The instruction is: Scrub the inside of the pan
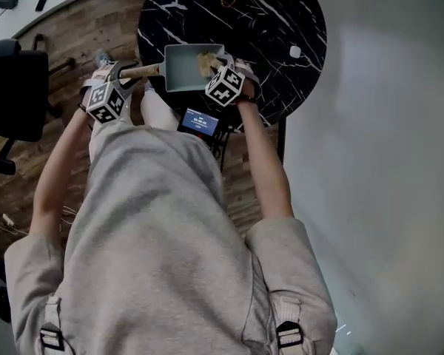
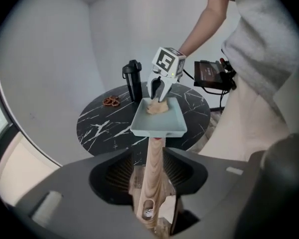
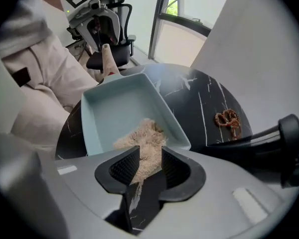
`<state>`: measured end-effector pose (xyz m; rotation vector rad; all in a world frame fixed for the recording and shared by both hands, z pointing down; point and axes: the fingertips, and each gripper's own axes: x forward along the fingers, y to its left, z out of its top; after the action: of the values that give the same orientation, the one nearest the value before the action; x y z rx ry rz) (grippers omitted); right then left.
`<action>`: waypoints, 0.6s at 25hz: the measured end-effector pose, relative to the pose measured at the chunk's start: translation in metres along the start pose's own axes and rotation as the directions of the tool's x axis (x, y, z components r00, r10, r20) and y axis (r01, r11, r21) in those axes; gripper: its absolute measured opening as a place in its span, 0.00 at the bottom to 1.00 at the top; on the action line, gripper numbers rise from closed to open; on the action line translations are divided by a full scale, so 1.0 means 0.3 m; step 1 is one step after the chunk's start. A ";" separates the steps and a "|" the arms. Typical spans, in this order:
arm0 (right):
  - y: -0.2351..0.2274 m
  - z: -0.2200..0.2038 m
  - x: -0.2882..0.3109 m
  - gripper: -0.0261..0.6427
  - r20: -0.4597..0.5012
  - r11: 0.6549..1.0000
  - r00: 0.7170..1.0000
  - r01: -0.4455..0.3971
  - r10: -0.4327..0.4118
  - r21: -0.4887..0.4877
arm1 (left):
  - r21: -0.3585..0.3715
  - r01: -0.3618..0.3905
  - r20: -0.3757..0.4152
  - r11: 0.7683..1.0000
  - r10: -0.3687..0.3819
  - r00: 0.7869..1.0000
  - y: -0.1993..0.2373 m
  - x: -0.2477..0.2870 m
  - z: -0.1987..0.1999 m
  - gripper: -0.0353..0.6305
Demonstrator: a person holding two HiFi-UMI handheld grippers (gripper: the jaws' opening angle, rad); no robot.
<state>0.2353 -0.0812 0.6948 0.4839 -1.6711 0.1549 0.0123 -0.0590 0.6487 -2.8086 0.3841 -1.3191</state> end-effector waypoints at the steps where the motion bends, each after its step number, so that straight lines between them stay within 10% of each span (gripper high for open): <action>1: -0.004 0.001 0.008 0.27 0.001 1.000 1.000 -0.005 0.005 -0.007 | 0.010 0.008 -0.017 1.000 -0.008 1.000 -0.005 0.011 -0.014 0.30; 15: 0.041 0.052 0.091 0.28 -0.024 0.994 0.995 -0.094 0.093 -0.049 | 0.051 0.125 -0.137 0.991 -0.117 0.984 -0.051 0.131 -0.053 0.32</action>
<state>0.2138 -0.0820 0.7209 0.3649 -1.6736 0.1860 0.0275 -0.0517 0.6905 -2.7429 0.1750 -1.5210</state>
